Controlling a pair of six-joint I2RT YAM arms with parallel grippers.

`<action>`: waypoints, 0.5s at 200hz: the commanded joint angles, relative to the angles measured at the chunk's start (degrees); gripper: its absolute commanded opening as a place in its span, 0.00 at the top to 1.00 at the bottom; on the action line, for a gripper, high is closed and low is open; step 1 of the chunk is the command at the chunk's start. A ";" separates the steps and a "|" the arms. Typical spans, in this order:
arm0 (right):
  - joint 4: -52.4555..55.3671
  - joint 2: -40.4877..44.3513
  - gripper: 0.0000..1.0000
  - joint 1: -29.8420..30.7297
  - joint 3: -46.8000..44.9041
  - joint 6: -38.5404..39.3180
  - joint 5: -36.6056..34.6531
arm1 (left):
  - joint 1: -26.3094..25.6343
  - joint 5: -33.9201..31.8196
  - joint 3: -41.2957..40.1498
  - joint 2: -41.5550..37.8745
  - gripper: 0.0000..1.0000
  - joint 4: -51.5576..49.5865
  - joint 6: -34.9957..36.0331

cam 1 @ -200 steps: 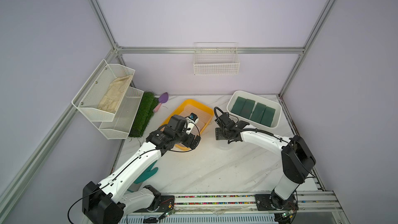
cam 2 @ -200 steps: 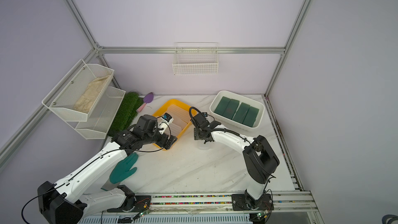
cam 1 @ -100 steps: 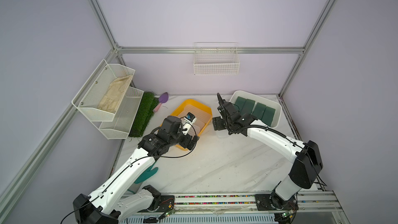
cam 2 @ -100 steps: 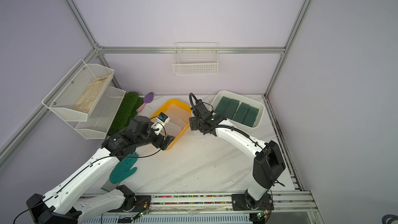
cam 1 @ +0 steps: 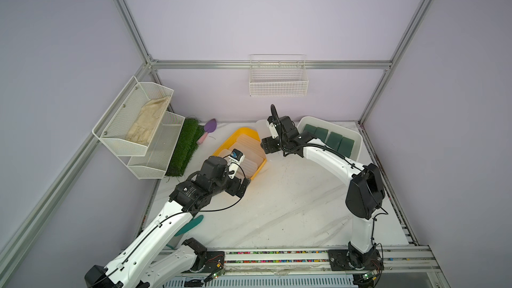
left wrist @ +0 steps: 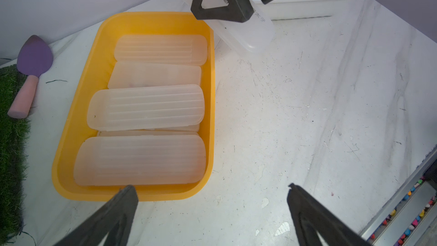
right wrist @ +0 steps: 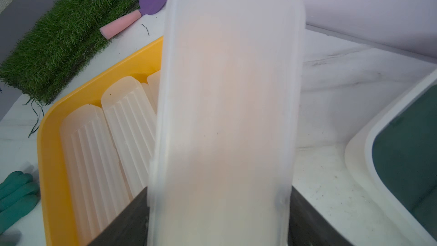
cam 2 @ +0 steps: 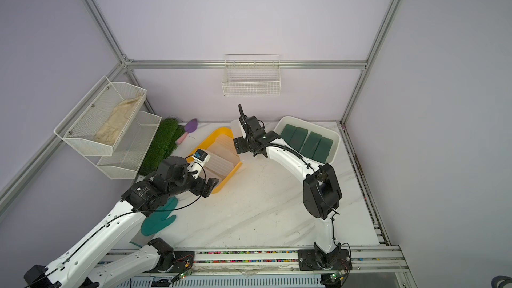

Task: Place the pencil cases by color into the storage box
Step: Pick up the pencil case from the center of the board.

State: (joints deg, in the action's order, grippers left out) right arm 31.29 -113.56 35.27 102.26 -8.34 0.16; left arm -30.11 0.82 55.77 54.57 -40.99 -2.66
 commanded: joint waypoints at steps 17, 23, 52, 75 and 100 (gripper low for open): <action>-0.55 -5.86 0.30 0.07 7.16 9.33 8.78 | 3.39 4.63 -2.42 -0.07 0.00 3.29 -3.21; -0.05 -6.74 0.30 0.06 8.21 10.87 9.50 | 3.92 5.47 -2.50 -0.05 0.00 3.65 -3.32; 1.25 -10.74 0.30 0.06 12.74 15.56 10.10 | 6.08 8.50 -2.38 0.83 0.00 4.69 -3.54; 2.91 -13.61 0.31 0.07 16.18 18.64 10.13 | 6.61 8.63 -1.68 1.91 0.00 4.78 -3.58; 2.49 -15.40 0.31 0.07 17.37 21.85 10.10 | 6.90 7.04 -0.69 2.82 0.00 4.45 -3.37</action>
State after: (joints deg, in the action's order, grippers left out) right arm 33.50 -127.72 35.09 117.23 7.29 8.93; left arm -23.77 7.49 54.74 56.95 -38.44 -5.43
